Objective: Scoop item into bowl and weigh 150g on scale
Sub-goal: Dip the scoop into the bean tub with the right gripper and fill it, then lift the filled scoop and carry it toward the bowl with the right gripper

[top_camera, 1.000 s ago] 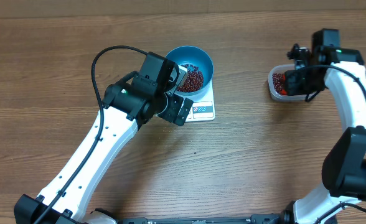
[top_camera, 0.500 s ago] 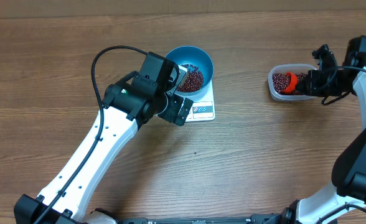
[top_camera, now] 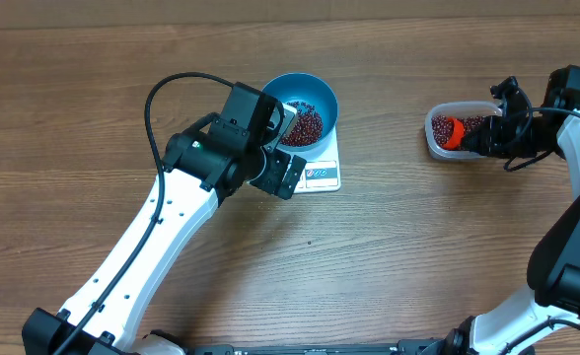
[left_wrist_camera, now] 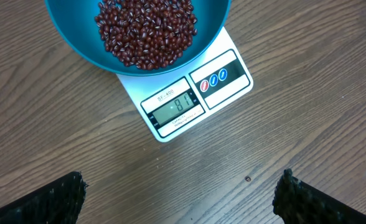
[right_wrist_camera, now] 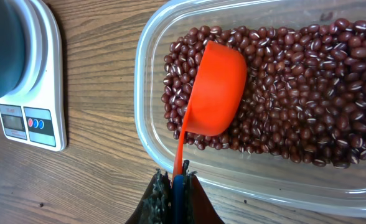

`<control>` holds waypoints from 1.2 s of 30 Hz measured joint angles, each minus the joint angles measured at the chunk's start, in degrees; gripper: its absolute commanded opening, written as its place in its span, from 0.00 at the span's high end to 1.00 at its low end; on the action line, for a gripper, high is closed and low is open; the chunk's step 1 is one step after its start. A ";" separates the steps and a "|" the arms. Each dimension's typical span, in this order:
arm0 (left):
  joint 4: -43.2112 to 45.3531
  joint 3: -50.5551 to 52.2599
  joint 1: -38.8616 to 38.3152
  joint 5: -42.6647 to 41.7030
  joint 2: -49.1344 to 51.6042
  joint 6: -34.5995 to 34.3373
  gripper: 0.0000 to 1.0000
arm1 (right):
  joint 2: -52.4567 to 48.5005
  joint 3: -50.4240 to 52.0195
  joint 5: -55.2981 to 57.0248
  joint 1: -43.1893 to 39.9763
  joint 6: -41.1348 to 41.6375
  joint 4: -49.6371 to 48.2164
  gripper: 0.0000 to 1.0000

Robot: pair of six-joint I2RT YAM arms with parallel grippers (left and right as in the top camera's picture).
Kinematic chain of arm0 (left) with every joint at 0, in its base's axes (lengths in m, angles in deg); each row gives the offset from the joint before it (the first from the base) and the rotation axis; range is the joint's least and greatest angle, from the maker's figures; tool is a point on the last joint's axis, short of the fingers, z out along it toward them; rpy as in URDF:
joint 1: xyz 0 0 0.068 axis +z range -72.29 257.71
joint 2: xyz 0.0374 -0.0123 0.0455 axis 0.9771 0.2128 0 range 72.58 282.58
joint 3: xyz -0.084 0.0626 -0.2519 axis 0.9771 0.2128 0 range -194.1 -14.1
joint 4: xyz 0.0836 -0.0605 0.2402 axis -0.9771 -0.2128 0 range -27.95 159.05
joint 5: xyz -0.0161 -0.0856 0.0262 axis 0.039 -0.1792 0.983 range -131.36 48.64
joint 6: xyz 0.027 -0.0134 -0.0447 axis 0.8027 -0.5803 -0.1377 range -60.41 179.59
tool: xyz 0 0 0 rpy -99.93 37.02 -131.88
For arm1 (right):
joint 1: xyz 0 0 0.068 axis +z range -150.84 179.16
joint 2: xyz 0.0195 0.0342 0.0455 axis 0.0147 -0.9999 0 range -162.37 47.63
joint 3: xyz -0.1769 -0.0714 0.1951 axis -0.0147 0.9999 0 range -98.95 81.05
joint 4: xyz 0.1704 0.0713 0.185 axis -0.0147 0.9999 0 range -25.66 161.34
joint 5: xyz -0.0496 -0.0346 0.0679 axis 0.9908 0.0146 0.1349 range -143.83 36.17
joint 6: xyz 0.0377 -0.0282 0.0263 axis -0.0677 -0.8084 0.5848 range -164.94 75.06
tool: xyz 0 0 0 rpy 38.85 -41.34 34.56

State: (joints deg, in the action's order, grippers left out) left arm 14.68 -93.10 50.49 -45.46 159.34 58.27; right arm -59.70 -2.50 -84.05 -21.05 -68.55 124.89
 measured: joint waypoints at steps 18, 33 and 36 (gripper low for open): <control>0.00 0.00 0.00 0.00 0.00 0.00 0.00 | -0.20 0.55 -9.53 -7.02 -0.07 1.25 0.96; 0.00 0.00 0.00 0.00 0.00 0.00 0.00 | -0.20 0.55 -16.04 -11.15 -0.31 1.81 0.96; 0.00 0.00 0.00 0.00 0.00 0.00 0.00 | -0.22 0.55 -17.40 -12.59 -0.55 2.60 0.96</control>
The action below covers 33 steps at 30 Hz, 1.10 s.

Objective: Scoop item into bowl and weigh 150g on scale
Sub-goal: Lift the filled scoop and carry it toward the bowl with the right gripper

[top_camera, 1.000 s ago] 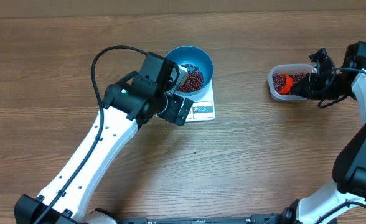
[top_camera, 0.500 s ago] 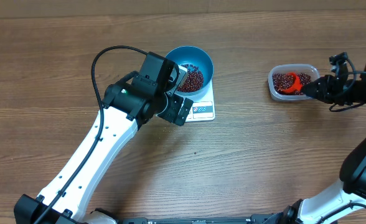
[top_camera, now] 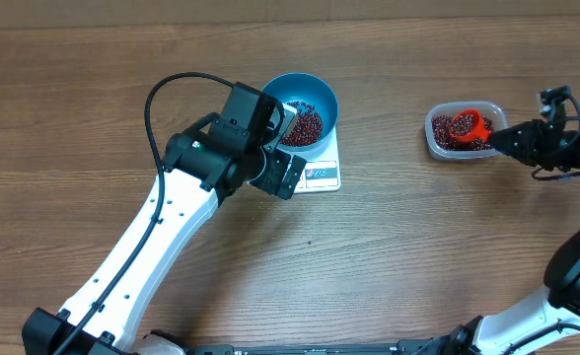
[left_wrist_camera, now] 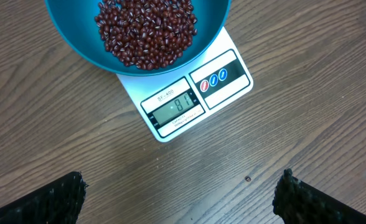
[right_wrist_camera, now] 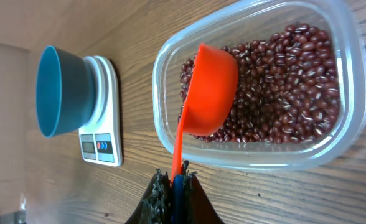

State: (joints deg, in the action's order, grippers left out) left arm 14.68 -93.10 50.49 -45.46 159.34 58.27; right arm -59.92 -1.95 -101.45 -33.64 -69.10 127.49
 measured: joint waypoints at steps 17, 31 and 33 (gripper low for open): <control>0.00 0.00 0.00 0.00 0.00 0.00 0.00 | 0.02 0.09 -18.25 -1.18 -5.27 6.34 0.96; 0.00 0.00 0.00 0.00 0.00 0.00 0.00 | -0.11 -6.71 -19.32 21.92 -1.77 -2.19 0.96; 0.00 0.00 0.00 0.00 0.00 0.00 0.00 | -0.11 -7.78 -17.55 24.92 0.96 -5.44 0.96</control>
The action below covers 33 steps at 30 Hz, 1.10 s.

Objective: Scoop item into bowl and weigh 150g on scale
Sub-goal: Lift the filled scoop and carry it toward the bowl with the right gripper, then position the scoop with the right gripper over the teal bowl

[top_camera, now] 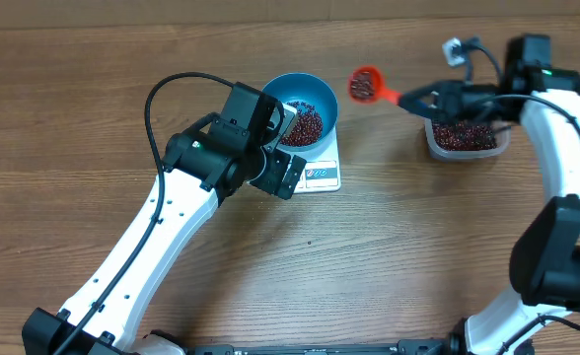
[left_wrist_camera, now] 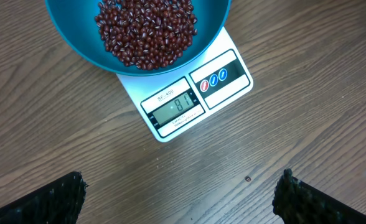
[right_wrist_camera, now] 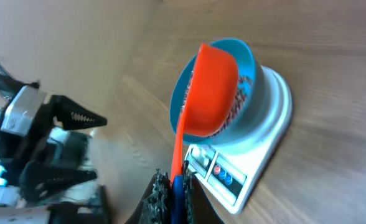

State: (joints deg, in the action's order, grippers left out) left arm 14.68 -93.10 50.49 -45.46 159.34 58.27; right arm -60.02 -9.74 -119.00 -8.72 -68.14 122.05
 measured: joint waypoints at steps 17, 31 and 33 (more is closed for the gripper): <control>0.00 0.00 0.00 0.00 0.00 0.00 0.00 | 0.00 -0.94 25.42 20.39 9.75 -7.65 0.97; 0.00 0.00 0.00 0.00 0.00 0.00 0.00 | 0.00 -7.72 38.27 24.46 9.57 -7.17 0.96; 0.00 0.00 0.00 0.00 0.00 0.00 0.00 | 0.00 -8.20 39.26 24.98 9.20 -6.62 0.96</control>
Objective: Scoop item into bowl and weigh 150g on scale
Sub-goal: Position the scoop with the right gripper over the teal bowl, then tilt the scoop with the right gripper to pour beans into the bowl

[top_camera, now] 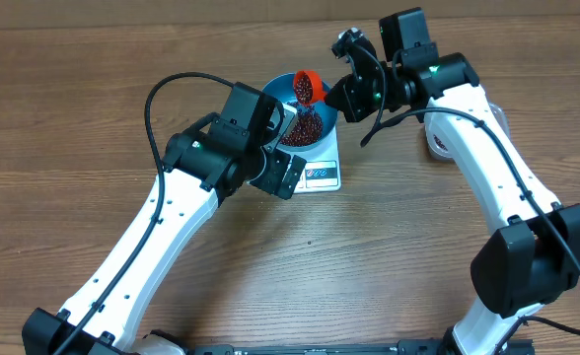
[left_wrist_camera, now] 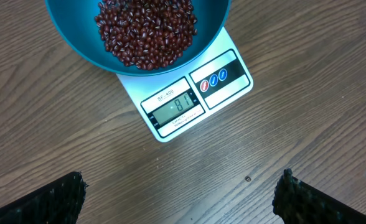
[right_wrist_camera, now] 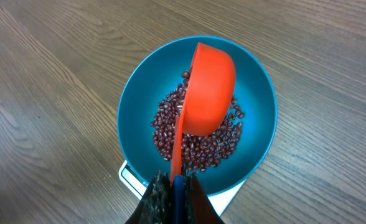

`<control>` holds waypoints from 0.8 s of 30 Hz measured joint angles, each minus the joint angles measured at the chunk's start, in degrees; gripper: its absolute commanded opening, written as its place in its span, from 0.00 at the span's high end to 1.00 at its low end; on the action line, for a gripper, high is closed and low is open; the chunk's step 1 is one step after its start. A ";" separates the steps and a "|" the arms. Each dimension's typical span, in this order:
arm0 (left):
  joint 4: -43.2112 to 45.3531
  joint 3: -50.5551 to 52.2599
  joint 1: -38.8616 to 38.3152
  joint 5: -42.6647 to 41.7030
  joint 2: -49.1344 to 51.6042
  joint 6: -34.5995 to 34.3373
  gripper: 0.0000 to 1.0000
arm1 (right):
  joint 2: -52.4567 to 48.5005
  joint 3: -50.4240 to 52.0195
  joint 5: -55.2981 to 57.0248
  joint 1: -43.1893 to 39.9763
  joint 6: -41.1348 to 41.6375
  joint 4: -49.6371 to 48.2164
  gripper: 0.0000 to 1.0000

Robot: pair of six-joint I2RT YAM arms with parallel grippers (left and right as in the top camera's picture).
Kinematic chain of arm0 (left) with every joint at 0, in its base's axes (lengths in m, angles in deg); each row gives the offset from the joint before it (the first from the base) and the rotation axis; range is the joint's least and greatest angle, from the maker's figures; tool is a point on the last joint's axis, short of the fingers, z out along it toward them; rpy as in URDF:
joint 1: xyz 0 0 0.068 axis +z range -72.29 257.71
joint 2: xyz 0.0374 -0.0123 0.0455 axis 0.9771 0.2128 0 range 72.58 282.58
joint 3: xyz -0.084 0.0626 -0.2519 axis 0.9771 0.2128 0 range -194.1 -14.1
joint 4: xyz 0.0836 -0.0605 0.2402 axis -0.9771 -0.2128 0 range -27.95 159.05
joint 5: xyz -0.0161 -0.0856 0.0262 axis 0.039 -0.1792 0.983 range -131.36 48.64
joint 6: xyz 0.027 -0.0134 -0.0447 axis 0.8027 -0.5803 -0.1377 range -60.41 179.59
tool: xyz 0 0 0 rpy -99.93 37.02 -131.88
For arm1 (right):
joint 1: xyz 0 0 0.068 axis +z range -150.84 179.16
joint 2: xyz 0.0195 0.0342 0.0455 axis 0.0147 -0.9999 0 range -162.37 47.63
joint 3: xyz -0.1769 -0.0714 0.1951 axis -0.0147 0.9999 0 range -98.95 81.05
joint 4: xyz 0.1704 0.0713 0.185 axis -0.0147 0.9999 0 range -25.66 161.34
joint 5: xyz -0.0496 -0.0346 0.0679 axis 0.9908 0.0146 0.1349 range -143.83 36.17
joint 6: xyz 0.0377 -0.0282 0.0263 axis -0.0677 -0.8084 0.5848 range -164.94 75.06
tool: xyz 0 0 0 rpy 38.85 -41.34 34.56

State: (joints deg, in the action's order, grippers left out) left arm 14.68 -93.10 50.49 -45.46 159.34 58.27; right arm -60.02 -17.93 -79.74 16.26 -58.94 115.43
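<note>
A blue bowl (top_camera: 278, 85) holding red beans (left_wrist_camera: 147, 31) stands on a white scale (left_wrist_camera: 228, 82), and the display (left_wrist_camera: 178, 106) reads 81. My right gripper (right_wrist_camera: 175, 186) is shut on the handle of an orange scoop (right_wrist_camera: 209, 87). The scoop (top_camera: 307, 87) hangs over the bowl (right_wrist_camera: 261, 124) with beans in its cup. My left gripper (left_wrist_camera: 182, 198) hovers open over bare table just in front of the scale, with nothing between its fingers.
A clear container (top_camera: 435, 144) of beans sits to the right of the scale, mostly hidden behind my right arm. A single stray speck (left_wrist_camera: 248, 179) lies on the wood in front of the scale. The wooden table (top_camera: 73, 118) stretches on all sides.
My right gripper has moved left with the scoop, from just right of the bowl to over the bowl's beans. The scale still reads 81. The left arm has not moved.
My right gripper held the scoop's handle with the cup down in the container's beans. Then the scoop was filled at the container. Then it hung between container and bowl, and now it is over the bowl. The left gripper stayed open by the scale throughout.
</note>
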 measured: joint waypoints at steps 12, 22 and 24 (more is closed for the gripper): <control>0.00 0.00 0.00 0.00 0.00 0.00 0.01 | 0.00 -0.09 5.31 1.77 -2.01 3.91 0.96; 0.00 0.00 0.00 0.00 0.00 0.00 0.00 | 0.02 -0.09 7.72 3.32 -3.65 4.02 0.96; 0.00 0.00 0.00 0.00 0.00 0.00 0.00 | 0.04 -0.07 8.26 3.52 -3.82 4.13 0.96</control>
State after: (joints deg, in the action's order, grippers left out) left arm 14.68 -93.10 50.49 -45.46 159.34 58.27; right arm -59.98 -18.00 -71.48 19.78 -62.76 119.56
